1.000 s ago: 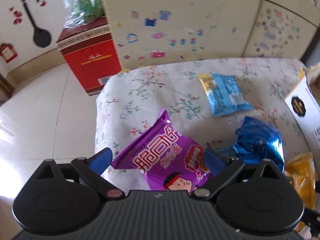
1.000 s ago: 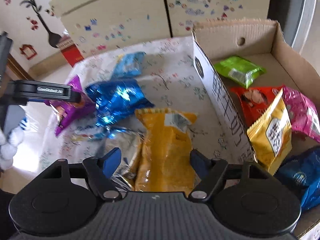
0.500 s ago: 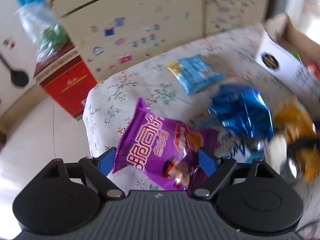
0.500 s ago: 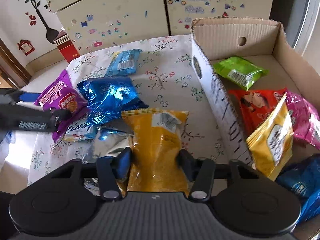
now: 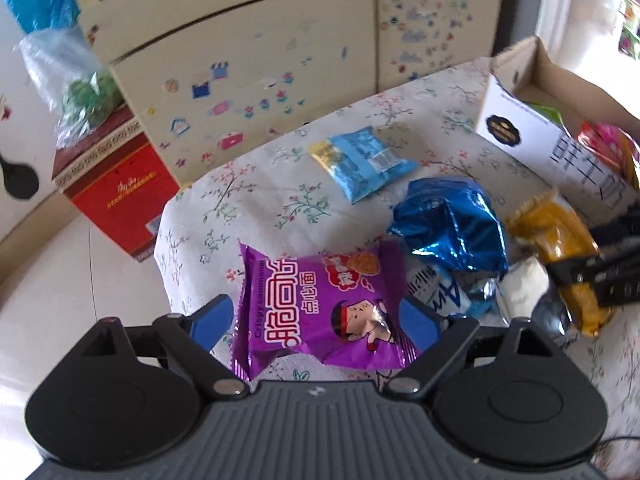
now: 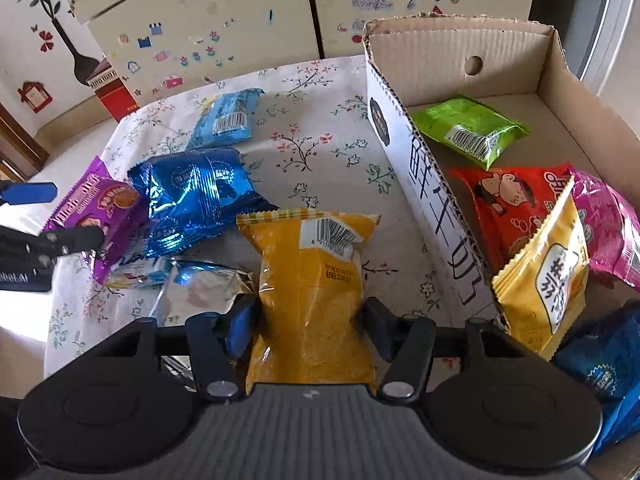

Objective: Organize snacks
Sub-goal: 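Grasp the purple cartoon-boy bag with the left tool while the right tool grasps the yellow bag, then lift the purple and yellow bags with both tools and carry them toward the box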

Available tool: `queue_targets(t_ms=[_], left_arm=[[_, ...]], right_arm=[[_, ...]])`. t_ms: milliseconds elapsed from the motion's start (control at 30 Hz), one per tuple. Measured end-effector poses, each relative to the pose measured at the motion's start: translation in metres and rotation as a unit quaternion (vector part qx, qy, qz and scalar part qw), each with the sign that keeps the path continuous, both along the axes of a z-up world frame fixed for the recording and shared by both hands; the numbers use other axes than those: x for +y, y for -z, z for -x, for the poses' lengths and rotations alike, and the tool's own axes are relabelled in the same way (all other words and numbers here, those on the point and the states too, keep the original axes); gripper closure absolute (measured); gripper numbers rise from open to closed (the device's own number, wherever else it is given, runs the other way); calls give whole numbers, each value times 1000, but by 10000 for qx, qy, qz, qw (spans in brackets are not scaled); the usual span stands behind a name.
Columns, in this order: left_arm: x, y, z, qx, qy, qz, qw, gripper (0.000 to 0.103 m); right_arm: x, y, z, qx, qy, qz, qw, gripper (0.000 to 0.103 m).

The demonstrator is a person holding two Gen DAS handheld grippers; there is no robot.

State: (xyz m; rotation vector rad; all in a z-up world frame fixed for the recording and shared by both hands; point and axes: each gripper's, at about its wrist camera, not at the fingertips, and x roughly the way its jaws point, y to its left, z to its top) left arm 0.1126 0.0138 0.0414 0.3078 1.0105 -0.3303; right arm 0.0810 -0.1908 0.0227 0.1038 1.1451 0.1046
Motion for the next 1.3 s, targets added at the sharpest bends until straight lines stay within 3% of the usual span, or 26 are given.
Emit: queue_targets(t_ms=[333,467,533,600,700,967,1133,1200,1300], left_arm=[[4,10,-13,42,-597,168,9981,10],[-9,22,-14,26,-401,-217,9990,9],[-14,27,-11,-114,-320,-367,9987,8],[-16,25,-8,-183,-251,-373,9988,19],[-19,22,-4,-248,-152,-381,9989,27],[-26,12,12,-603,130,-704,9956,29],[-29,-5,22,-897,203,-692,9934,29],[-32,-11,25,-1049,264,-759,9912,52],[-32,-18,26,-1108,230,-689,9912,53]], right_arm=[[13,4,-2,-162,-295,474,9983,37],[17,5,-3,-207,-407,636,9969,38],[19,5,-2,-253,-431,705,9963,46],[19,4,-3,-283,-464,696,9961,47],[18,0,-4,-311,-448,611,9966,48],[22,-26,1,-752,-600,602,9935,49],[21,-36,5,-923,-615,607,9920,49],[21,-39,6,-995,-625,630,9911,49],[20,-42,7,-1068,-601,593,9907,49]])
